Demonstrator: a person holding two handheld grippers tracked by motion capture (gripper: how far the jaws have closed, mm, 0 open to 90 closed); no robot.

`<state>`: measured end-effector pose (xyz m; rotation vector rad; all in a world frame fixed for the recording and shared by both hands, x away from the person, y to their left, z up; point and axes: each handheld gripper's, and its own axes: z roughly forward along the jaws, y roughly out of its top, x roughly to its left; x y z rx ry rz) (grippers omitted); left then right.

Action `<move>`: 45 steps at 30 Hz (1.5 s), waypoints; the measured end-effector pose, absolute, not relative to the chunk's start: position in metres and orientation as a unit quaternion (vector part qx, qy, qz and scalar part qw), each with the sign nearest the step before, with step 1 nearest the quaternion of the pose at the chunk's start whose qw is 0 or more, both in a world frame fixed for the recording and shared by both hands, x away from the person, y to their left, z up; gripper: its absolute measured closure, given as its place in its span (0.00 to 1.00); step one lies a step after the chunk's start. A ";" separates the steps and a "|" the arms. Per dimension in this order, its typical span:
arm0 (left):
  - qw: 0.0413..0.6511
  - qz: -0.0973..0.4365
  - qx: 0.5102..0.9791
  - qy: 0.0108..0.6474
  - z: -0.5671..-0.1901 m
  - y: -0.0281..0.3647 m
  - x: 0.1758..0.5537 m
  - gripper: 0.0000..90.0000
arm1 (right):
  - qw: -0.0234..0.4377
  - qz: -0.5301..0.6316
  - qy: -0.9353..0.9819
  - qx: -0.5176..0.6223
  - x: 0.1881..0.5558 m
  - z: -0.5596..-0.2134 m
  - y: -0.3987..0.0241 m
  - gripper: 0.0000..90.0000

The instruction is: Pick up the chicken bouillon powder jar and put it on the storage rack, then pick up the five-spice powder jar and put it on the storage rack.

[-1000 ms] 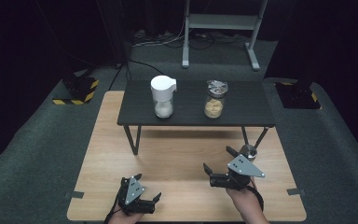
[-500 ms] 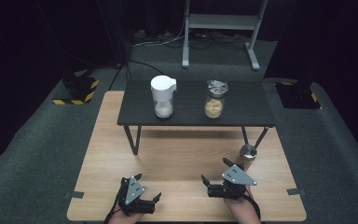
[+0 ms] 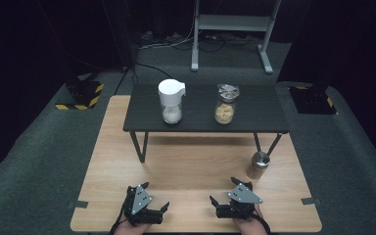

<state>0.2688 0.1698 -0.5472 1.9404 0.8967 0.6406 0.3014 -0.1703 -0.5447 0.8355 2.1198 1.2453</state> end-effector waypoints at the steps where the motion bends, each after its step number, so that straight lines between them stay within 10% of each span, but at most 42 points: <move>1: 0.439 0.258 0.781 0.360 -0.547 0.170 0.269 0.01 | 0.269 0.460 0.788 0.308 0.301 -0.545 -0.171 0.00; 45: 0.435 0.265 0.782 0.359 -0.547 0.169 0.268 0.01 | 0.281 0.516 0.754 0.296 0.288 -0.519 -0.199 0.00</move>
